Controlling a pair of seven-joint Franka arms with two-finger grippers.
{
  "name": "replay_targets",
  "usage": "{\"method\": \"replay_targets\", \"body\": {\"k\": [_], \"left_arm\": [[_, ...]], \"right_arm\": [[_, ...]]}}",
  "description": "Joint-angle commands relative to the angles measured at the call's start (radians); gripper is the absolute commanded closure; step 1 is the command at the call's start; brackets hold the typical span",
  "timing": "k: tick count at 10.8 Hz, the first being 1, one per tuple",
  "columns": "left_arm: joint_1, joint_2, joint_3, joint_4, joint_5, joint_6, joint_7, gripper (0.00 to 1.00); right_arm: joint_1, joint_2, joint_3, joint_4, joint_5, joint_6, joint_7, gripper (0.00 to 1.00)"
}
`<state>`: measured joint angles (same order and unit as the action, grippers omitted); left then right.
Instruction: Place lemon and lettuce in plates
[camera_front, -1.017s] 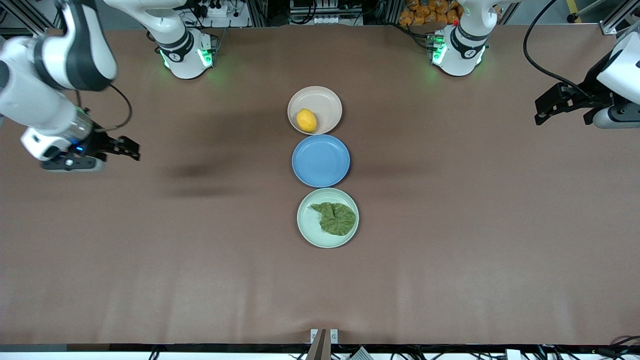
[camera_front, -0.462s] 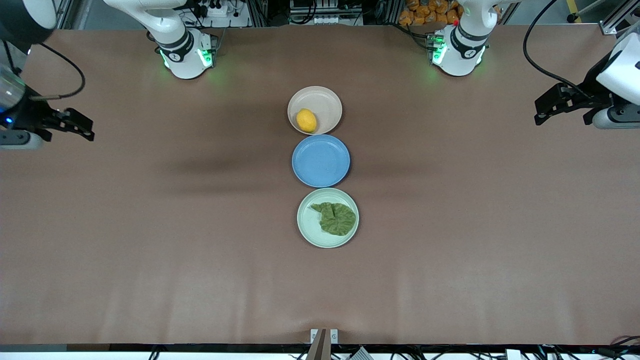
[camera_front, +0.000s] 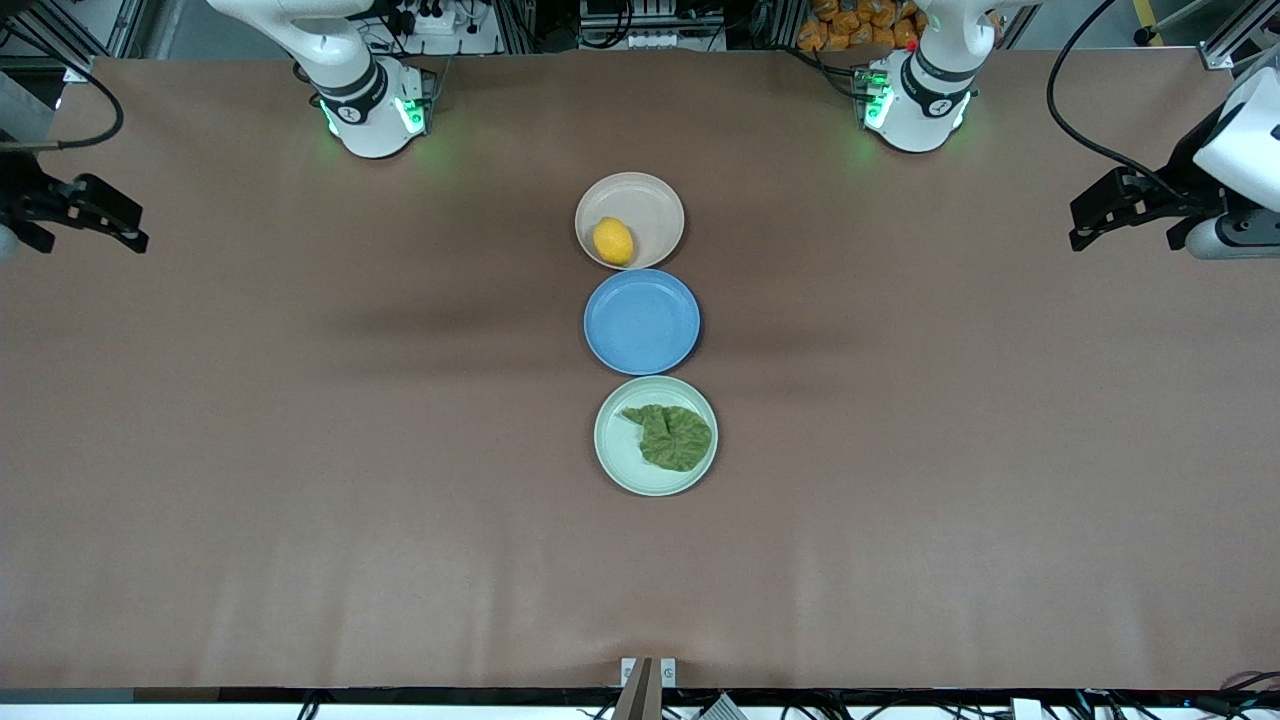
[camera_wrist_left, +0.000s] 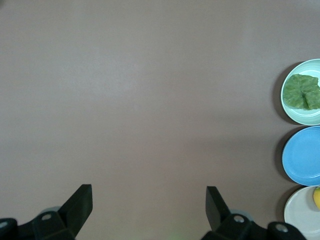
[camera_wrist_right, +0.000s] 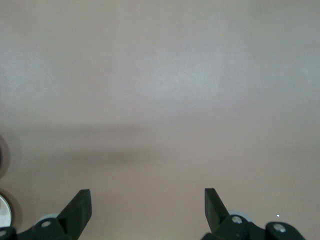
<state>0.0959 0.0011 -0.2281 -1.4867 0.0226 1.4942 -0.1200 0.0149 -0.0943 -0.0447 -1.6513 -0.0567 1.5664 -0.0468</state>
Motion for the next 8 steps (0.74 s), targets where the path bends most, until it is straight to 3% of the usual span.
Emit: {"method": "replay_targets", "body": {"k": [1, 8], "left_arm": [[0.011, -0.007, -0.002, -0.004, -0.007, -0.003, 0.02, 0.0], [0.011, 0.0, -0.004, -0.001, 0.02, -0.002, 0.014, 0.0]], "right_arm": [[-0.012, 0.019, 0.009, 0.091, 0.044, -0.065, 0.01, 0.0], [-0.03, 0.015, 0.005, 0.094, 0.065, -0.059, -0.002, 0.0]]}}
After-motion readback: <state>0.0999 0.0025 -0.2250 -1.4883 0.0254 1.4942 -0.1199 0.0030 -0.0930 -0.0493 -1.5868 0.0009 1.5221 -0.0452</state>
